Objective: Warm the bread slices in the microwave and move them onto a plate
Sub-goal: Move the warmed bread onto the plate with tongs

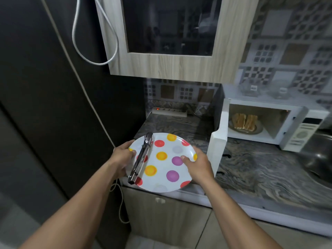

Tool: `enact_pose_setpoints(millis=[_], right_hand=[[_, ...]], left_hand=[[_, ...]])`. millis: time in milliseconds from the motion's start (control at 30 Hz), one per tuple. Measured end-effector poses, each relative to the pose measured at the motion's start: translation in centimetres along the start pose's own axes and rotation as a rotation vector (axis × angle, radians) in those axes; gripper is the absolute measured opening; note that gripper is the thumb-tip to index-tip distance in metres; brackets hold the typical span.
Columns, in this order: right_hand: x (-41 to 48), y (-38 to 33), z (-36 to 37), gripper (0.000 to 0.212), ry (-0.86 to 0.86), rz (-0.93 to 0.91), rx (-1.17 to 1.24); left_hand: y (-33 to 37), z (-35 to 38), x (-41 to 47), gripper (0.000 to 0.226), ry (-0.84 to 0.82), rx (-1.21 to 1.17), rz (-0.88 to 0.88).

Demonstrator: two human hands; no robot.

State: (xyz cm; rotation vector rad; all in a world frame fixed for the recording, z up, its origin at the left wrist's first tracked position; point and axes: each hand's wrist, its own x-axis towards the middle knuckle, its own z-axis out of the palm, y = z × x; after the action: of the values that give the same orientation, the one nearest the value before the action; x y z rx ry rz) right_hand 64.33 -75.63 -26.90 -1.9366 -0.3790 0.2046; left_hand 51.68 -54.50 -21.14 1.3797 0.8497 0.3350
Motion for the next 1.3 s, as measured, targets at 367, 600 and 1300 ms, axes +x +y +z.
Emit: enact_pose_setpoints(millis=[367,600,1300], right_hand=[[-9.4,-0.5,-6.9,0.026,0.182,0.043,0.013],[-16.1,0.1,-12.3,0.020,0.219,0.050,0.055],[-15.5,11.5,-33.2,0.027,0.317,0.143,-0.014]], left_hand=[[-0.8,2.4,-8.8,0.042,-0.176,-0.025,0.048],[-2.4,5.1,-14.0,0.044,-0.264,0.000,0.062],[-6.3,28.8,-18.9,0.036,-0.350,0.018,0.000]])
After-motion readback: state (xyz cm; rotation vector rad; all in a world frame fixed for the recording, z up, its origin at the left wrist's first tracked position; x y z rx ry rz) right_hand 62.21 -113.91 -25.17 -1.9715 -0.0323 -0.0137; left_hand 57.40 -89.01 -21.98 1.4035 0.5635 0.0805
